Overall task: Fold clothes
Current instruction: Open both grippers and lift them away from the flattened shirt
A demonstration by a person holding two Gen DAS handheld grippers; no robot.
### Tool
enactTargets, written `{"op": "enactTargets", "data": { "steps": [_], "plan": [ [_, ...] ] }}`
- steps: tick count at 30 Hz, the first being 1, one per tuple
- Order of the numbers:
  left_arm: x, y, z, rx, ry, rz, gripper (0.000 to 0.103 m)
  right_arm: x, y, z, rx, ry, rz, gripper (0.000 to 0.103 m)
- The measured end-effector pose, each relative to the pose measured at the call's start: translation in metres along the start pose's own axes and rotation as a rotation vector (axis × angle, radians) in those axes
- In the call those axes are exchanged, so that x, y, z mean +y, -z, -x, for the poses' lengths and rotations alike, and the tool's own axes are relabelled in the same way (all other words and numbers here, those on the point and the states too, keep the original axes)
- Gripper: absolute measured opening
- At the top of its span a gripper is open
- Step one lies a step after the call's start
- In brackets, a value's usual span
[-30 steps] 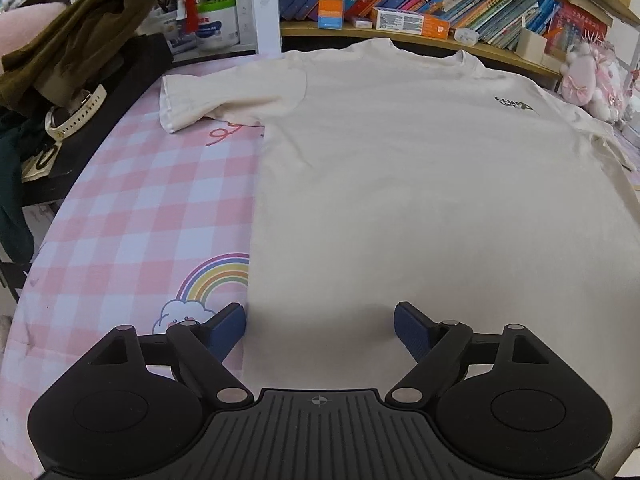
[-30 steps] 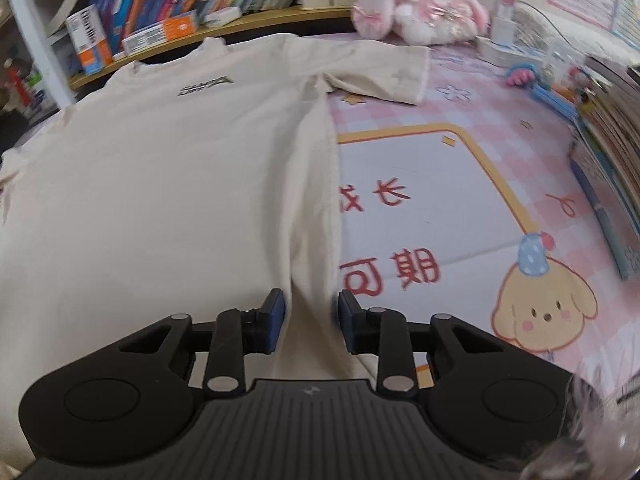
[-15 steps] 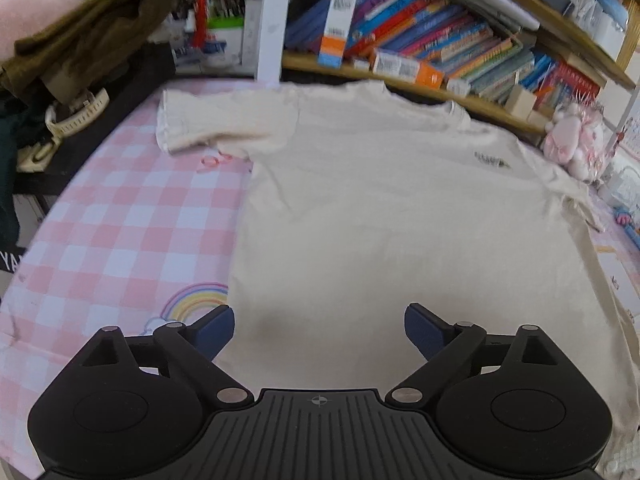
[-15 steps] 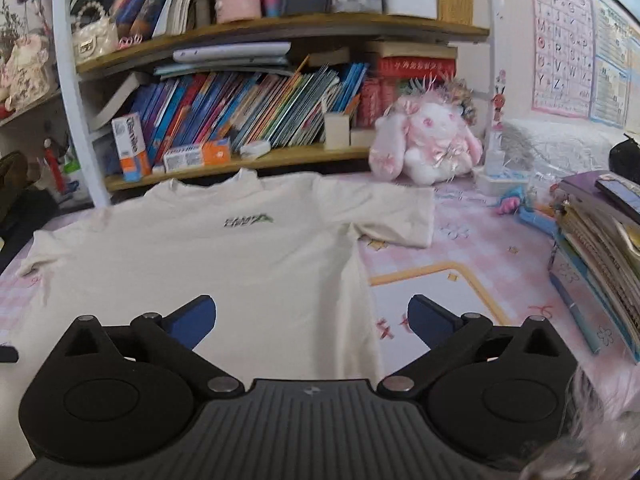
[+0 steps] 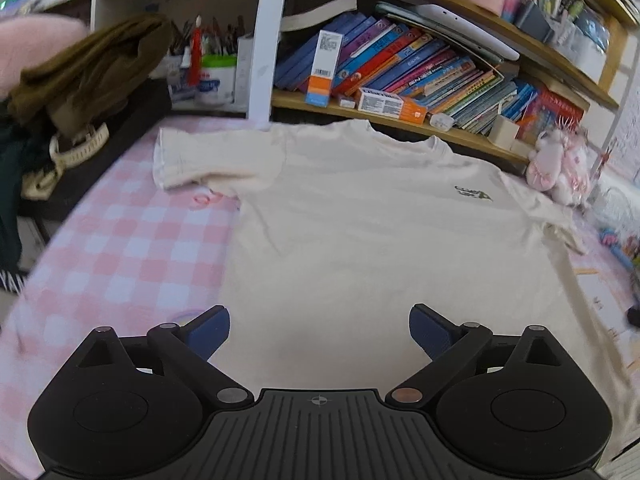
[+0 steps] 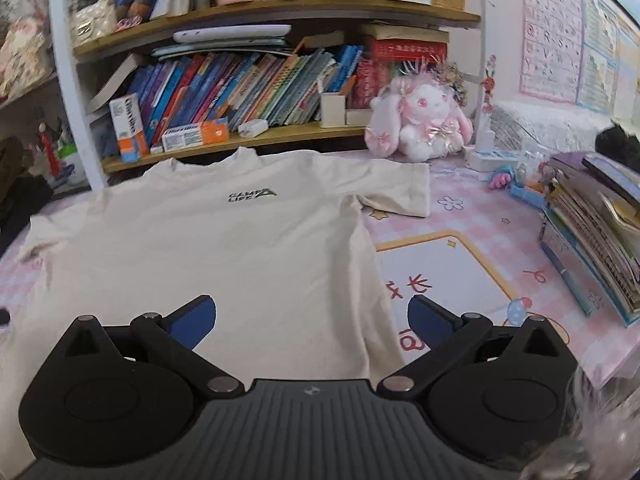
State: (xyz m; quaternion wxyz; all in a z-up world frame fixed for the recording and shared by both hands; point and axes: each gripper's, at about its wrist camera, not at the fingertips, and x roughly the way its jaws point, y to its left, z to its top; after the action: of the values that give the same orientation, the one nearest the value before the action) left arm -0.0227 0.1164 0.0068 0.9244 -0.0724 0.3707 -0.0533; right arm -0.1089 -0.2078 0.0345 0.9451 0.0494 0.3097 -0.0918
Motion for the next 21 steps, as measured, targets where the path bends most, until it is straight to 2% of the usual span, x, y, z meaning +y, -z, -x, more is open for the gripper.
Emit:
{"op": "enactTargets", "data": {
  "steps": [2,4,8,14,17,21],
  "plan": [
    [-0.004,0.004,0.001,-0.002,0.018,0.008,0.098,0.007,0.003,-0.005,0.013,-0.010,0.030,0.103],
    [-0.010,0.006,0.002,-0.006,0.005,-0.005,0.098,0.012,0.004,-0.013,0.027,-0.044,0.057,0.103],
    [-0.022,0.004,0.005,-0.022,-0.066,-0.003,0.098,0.016,0.004,-0.031,0.050,-0.121,0.103,0.103],
    [-0.034,-0.003,0.003,-0.042,-0.090,0.124,0.101,0.008,-0.002,-0.055,0.068,-0.205,0.166,0.103],
    [-0.039,-0.004,-0.002,-0.035,-0.116,0.174,0.101,-0.003,-0.004,-0.070,0.094,-0.227,0.155,0.103],
    [-0.051,-0.002,-0.011,-0.024,-0.193,0.156,0.101,-0.018,-0.004,-0.085,0.143,-0.260,0.113,0.103]
  ]
}}
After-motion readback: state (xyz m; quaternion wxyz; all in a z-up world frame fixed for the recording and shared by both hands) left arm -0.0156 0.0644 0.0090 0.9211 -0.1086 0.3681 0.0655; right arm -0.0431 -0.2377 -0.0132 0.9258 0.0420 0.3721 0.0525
